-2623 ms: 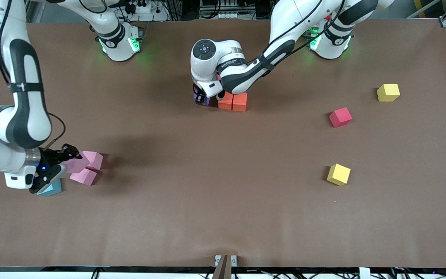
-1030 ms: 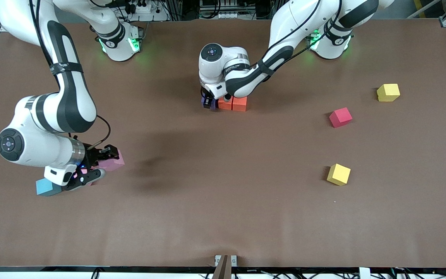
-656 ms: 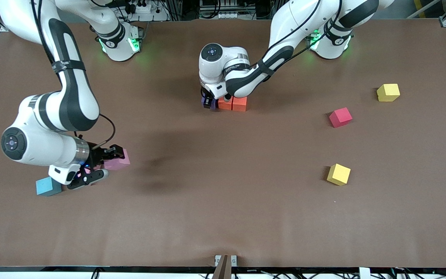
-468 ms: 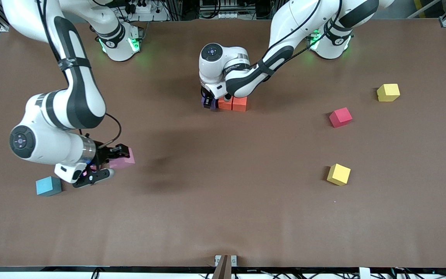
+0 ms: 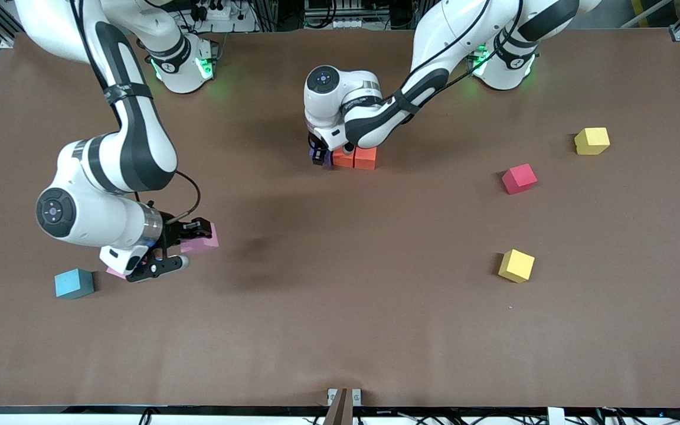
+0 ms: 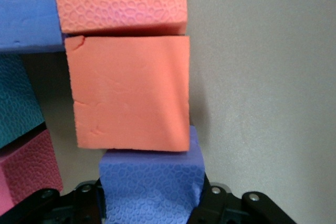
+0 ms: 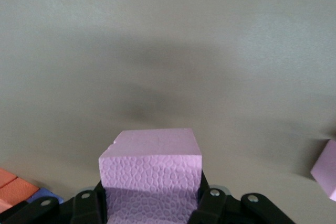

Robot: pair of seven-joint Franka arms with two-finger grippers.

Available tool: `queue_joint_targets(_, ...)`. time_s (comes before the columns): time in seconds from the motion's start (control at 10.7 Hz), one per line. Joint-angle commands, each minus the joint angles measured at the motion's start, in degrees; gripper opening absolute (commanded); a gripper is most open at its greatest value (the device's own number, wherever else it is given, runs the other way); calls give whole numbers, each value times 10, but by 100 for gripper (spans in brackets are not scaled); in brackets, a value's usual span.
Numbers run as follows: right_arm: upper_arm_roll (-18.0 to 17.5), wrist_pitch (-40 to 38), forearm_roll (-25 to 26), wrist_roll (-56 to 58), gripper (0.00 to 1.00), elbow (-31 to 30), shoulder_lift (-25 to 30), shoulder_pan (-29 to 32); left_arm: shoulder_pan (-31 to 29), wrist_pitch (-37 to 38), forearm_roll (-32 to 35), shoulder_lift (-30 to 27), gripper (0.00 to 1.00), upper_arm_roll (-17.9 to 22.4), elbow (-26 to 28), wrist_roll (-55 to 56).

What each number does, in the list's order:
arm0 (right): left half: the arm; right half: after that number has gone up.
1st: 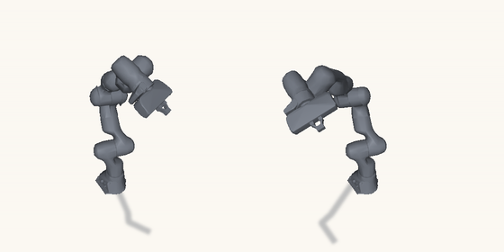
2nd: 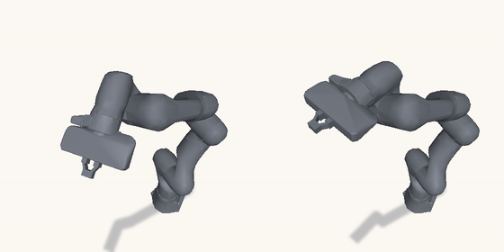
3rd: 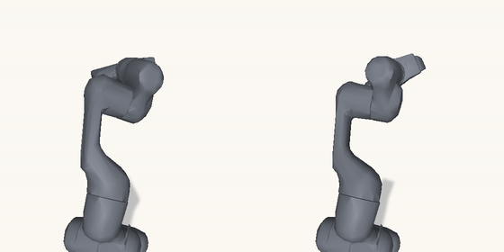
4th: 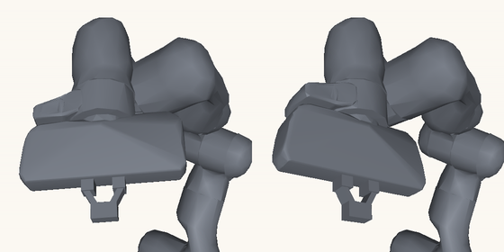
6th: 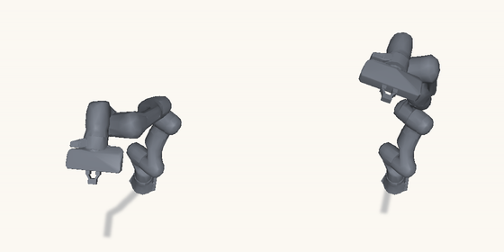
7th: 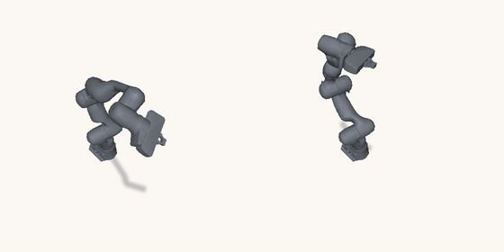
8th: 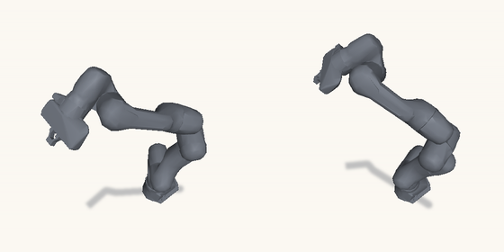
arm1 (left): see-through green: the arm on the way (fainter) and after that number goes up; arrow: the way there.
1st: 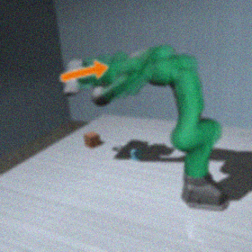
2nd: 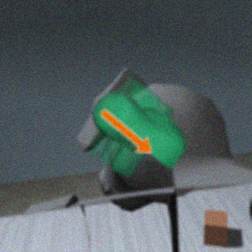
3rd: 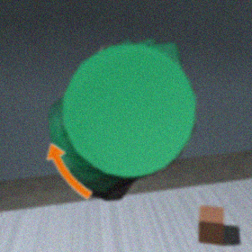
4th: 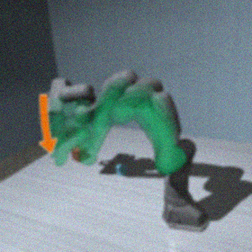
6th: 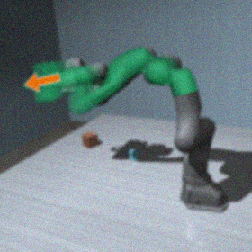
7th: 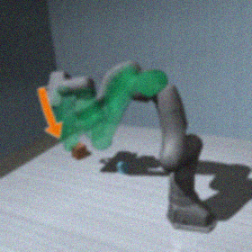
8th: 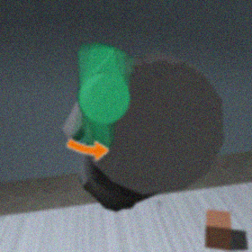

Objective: Form number 2 with 11 blocks

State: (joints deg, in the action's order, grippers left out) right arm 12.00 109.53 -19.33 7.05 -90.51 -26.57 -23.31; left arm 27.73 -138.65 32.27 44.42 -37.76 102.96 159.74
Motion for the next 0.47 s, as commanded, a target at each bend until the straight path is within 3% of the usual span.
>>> queue_joint_targets(0.0, 3, 63, -7, -51, 17, -77, 40, -42, 0, 15, 37, -20, 23, -3, 22, 123)
queue_joint_targets(0.28, 4, 128, -6, -109, 17, -140, 65, -81, 0, 23, 37, -18, 25, -3, 22, 122)
queue_joint_targets(0.37, 4, 145, -6, -120, 17, -154, 69, -89, 0, 23, 37, -18, 42, -3, 21, 122)
